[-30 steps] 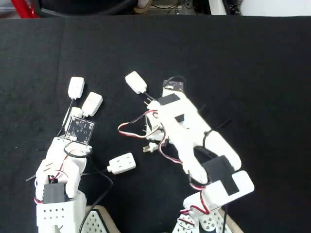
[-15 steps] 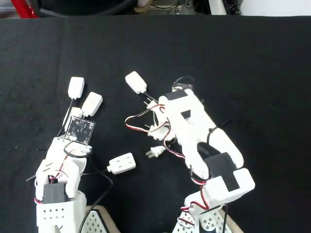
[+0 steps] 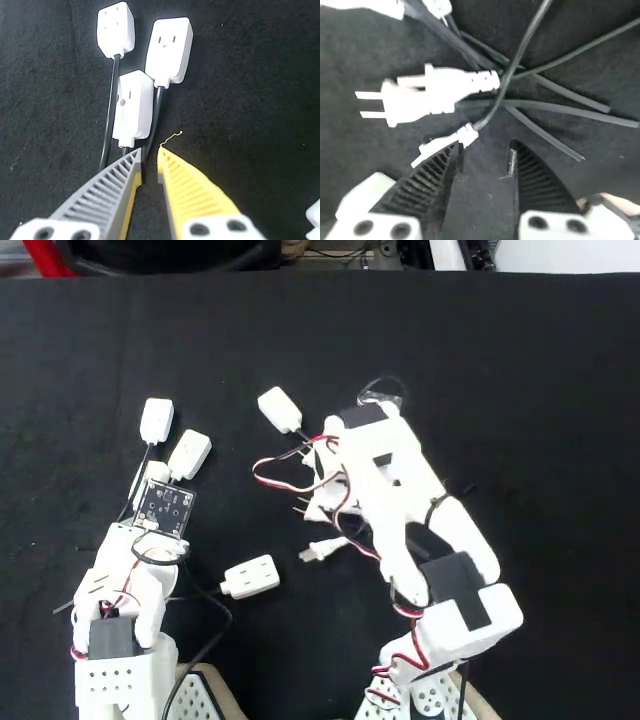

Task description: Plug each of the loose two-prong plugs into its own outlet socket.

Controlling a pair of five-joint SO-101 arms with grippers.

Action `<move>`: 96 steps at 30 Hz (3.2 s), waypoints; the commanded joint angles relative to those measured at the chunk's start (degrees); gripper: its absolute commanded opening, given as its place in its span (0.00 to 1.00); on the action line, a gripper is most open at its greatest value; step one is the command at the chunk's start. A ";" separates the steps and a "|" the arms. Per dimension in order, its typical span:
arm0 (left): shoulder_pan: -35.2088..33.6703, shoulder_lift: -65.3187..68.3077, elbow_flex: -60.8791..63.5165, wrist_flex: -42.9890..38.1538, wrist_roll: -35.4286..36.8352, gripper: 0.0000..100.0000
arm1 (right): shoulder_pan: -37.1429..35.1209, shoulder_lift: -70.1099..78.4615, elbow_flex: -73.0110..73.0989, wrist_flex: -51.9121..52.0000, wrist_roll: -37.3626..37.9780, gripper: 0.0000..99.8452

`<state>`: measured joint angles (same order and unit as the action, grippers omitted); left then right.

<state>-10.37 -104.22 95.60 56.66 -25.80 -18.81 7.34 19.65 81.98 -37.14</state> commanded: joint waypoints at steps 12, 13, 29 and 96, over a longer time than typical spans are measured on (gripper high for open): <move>-0.40 -0.26 -0.48 -0.79 -0.35 0.07 | 0.35 9.10 1.27 -10.46 -3.78 0.15; -0.40 -0.26 -0.48 -0.79 -0.35 0.07 | 0.35 9.45 1.27 -10.46 -3.78 0.15; -0.31 -0.26 -0.48 -0.79 -0.35 0.07 | 2.02 1.71 1.27 -3.08 3.08 0.03; -0.22 -0.26 0.13 -1.14 -0.44 0.07 | -3.16 11.12 -0.13 4.48 70.51 0.12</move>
<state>-10.37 -104.22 95.78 56.66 -25.80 -21.54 20.09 18.95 87.96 33.19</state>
